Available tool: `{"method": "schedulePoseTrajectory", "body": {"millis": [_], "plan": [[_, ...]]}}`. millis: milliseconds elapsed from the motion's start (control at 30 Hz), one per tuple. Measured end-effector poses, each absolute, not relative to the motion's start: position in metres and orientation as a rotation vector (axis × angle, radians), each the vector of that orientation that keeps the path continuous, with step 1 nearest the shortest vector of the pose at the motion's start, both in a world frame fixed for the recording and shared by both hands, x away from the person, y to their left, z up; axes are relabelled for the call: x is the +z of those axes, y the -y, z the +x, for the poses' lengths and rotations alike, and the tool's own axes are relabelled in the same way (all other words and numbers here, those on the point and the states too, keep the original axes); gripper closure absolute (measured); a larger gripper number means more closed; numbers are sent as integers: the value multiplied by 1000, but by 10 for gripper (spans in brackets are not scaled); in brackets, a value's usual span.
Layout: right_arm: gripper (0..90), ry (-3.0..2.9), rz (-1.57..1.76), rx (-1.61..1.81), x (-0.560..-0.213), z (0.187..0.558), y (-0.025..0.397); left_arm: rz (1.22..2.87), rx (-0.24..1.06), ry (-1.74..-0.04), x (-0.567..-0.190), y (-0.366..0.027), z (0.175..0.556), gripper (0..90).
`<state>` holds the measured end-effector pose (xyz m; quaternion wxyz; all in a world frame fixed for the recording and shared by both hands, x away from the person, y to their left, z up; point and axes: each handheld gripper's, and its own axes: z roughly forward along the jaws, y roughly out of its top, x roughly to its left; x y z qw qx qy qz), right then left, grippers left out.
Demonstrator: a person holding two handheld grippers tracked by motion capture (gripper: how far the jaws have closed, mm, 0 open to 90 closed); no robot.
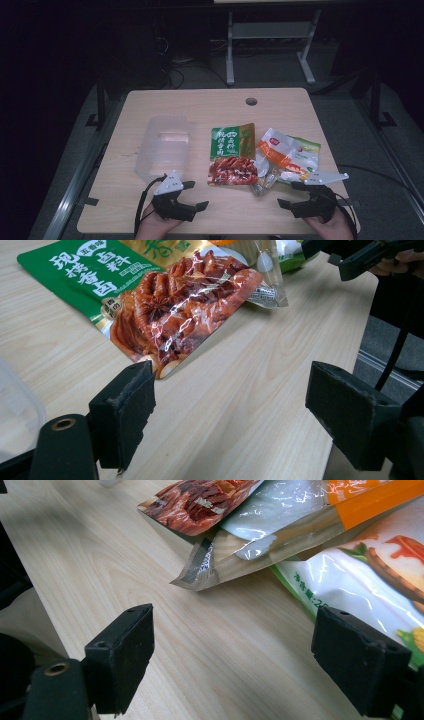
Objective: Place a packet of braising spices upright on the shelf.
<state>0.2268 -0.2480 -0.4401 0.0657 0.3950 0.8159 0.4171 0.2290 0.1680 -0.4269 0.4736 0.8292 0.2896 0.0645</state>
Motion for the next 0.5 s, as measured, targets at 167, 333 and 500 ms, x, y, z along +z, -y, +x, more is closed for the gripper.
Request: {"method": "schedulePoseTrajectory", "body": {"millis": [167,333,500], "plan": [[157,-2440,1201,1288,-436,230,250,2045,147,-718,-429,-161,233,219],[150,-2442,1188,1289,-428,234,245,2070,154,-704,-429,-152,237,251],[142,-2449,1155,1284,-412,238,237,2090,145,-681,-426,-140,244,297]]}}
